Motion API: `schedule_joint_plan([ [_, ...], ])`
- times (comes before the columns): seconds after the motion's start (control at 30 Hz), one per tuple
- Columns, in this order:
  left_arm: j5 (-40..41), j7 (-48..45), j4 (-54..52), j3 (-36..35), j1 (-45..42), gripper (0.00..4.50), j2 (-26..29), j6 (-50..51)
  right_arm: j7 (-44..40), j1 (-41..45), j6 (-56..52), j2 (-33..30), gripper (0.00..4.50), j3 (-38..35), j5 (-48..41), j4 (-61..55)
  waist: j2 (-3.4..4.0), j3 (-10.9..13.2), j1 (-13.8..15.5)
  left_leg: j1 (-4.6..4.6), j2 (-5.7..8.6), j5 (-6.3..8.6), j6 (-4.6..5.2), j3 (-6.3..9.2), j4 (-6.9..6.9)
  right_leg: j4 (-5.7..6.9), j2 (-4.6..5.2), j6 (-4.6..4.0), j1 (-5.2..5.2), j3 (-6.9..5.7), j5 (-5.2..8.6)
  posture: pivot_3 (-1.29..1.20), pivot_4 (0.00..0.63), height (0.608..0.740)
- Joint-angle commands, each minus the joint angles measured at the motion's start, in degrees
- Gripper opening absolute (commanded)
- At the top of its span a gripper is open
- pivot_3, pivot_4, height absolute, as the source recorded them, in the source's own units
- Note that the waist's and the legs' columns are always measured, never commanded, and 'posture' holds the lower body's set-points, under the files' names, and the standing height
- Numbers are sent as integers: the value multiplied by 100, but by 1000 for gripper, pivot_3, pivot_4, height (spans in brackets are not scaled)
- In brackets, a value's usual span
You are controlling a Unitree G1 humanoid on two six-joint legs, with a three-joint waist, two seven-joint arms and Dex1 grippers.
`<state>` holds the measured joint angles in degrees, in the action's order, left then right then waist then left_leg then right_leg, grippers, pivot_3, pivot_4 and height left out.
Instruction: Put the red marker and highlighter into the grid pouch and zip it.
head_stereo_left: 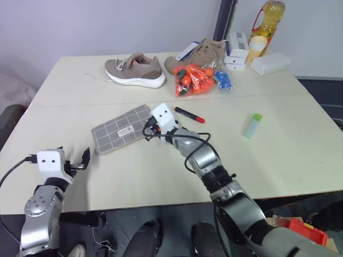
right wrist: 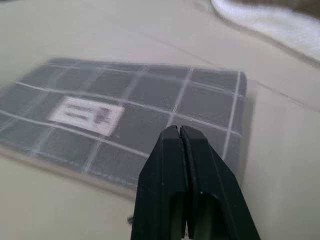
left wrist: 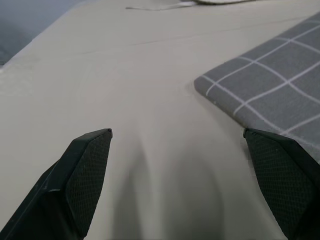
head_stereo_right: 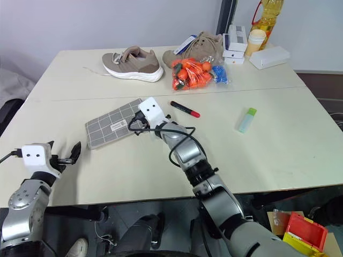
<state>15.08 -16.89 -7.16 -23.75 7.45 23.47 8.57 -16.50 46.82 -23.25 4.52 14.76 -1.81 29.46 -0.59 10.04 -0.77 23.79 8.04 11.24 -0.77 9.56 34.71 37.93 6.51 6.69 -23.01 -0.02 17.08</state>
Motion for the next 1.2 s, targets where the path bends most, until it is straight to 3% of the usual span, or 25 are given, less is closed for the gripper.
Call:
schedule_joint_plan([
  [0.03,-133,-150,-63,-186,187,4500,255,-259,179,283,-68,147,59,-310,-42,569,0,0,-3,0,0,0,0,0,0,2,0,0,-1,0,0,0,150,740],
  [0.27,-510,-596,229,-98,437,4500,850,-755,73,302,-256,221,59,-519,-116,826,2,-2,-30,-11,-5,-12,-16,0,-35,12,2,-11,-18,5,-5,0,150,740],
  [0.43,-1339,-956,1040,461,181,4500,1484,-1964,16,229,-219,258,59,-488,-94,718,4,-3,-23,-26,-11,-20,-28,2,-64,13,-2,-15,-20,7,-4,0,150,740],
  [0.63,-2067,-1370,2966,1478,-1215,4500,1906,-3806,-17,101,-192,337,59,-387,-35,588,4,-6,-4,-29,-12,-25,-36,5,-67,14,-6,-19,-20,6,-9,0,150,740],
  [0.83,-2307,-1667,4521,2069,-2312,4500,1988,-5060,11,-35,-256,373,59,-354,12,401,8,-9,-44,-31,-12,-28,-39,4,-70,17,-5,-19,-22,8,-10,0,150,740],
  [0.97,-2375,-1968,5324,2392,-2920,3147,2002,-5651,71,-162,-345,365,0,-364,51,187,6,-11,-28,-31,-11,-30,-40,6,-68,19,-5,-17,-21,7,-11,0,150,740],
  [1.17,-2257,-2045,5858,2486,-3288,44,1957,-6114,113,-276,-393,322,0,-384,95,-8,6,-12,-43,-31,-11,-32,-41,7,-67,26,-6,-17,-23,7,-12,0,150,740],
  [1.2,-2220,-2068,5875,2481,-3304,44,1938,-6136,115,-289,-380,317,0,-394,89,-35,6,-12,-49,-31,-10,-32,-40,6,-66,26,-5,-17,-23,8,-12,0,150,740],
])
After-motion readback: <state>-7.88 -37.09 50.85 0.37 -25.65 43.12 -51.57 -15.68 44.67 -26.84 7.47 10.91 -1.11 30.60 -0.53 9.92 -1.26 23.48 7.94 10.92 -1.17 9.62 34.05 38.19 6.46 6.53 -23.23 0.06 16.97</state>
